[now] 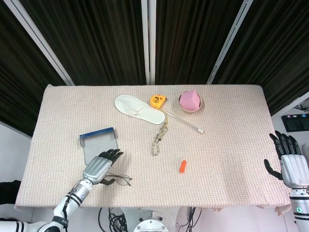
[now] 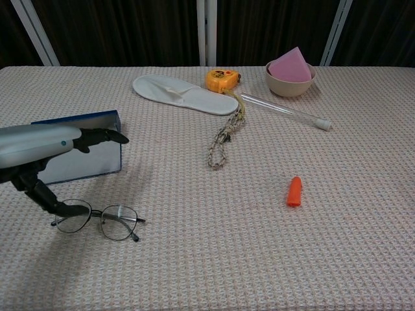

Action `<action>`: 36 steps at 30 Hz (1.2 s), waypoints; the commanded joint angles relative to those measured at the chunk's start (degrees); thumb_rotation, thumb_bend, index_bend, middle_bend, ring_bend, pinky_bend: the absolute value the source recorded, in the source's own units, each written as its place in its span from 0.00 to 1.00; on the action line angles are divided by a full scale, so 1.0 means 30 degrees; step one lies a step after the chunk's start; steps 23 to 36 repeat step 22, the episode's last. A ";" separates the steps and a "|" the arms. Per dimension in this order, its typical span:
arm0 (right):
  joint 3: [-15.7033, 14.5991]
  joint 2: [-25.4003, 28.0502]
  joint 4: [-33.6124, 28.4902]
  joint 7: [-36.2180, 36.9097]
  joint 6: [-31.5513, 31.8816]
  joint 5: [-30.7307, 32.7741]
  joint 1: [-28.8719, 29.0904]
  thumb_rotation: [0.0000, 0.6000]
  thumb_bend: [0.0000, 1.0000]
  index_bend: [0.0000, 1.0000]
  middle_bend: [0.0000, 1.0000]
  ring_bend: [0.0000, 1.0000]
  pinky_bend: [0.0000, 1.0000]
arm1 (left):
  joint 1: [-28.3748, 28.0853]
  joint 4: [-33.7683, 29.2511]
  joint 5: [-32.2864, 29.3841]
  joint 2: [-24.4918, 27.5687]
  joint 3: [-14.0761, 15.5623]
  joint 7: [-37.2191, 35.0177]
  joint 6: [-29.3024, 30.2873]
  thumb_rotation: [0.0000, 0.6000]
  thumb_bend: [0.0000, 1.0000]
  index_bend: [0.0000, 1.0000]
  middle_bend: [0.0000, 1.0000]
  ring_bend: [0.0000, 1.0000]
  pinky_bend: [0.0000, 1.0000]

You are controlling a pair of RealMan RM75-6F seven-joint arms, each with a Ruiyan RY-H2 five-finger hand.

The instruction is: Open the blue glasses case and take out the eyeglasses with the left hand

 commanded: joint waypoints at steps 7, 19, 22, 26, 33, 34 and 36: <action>0.0085 -0.0025 -0.0077 -0.0014 0.0435 -0.0168 -0.0078 1.00 0.33 0.00 0.00 0.00 0.00 | 0.1371 0.0703 0.4097 0.2073 -0.0968 -0.1121 0.4115 1.00 0.22 0.01 0.00 0.00 0.08; 0.0121 -0.0047 -0.0578 -0.0924 0.0451 0.0030 -0.0150 1.00 0.32 0.00 0.00 0.00 0.00 | 0.5530 0.3820 0.5029 0.5375 0.0148 -0.5302 0.7815 1.00 0.20 0.03 0.00 0.00 0.01; 0.0152 -0.0047 -0.0671 -0.1044 0.0488 0.0056 -0.0163 1.00 0.32 0.00 0.00 0.00 0.00 | 0.6402 0.4750 0.4902 0.5359 0.0161 -0.6637 0.8353 1.00 0.20 0.04 0.00 0.00 0.00; 0.0152 -0.0047 -0.0671 -0.1044 0.0488 0.0056 -0.0163 1.00 0.32 0.00 0.00 0.00 0.00 | 0.6402 0.4750 0.4902 0.5359 0.0161 -0.6637 0.8353 1.00 0.20 0.04 0.00 0.00 0.00; 0.0152 -0.0047 -0.0671 -0.1044 0.0488 0.0056 -0.0163 1.00 0.32 0.00 0.00 0.00 0.00 | 0.6402 0.4750 0.4902 0.5359 0.0161 -0.6637 0.8353 1.00 0.20 0.04 0.00 0.00 0.00; 0.0152 -0.0047 -0.0671 -0.1044 0.0488 0.0056 -0.0163 1.00 0.32 0.00 0.00 0.00 0.00 | 0.6402 0.4750 0.4902 0.5359 0.0161 -0.6637 0.8353 1.00 0.20 0.04 0.00 0.00 0.00; 0.0152 -0.0047 -0.0671 -0.1044 0.0488 0.0056 -0.0163 1.00 0.32 0.00 0.00 0.00 0.00 | 0.6402 0.4750 0.4902 0.5359 0.0161 -0.6637 0.8353 1.00 0.20 0.04 0.00 0.00 0.00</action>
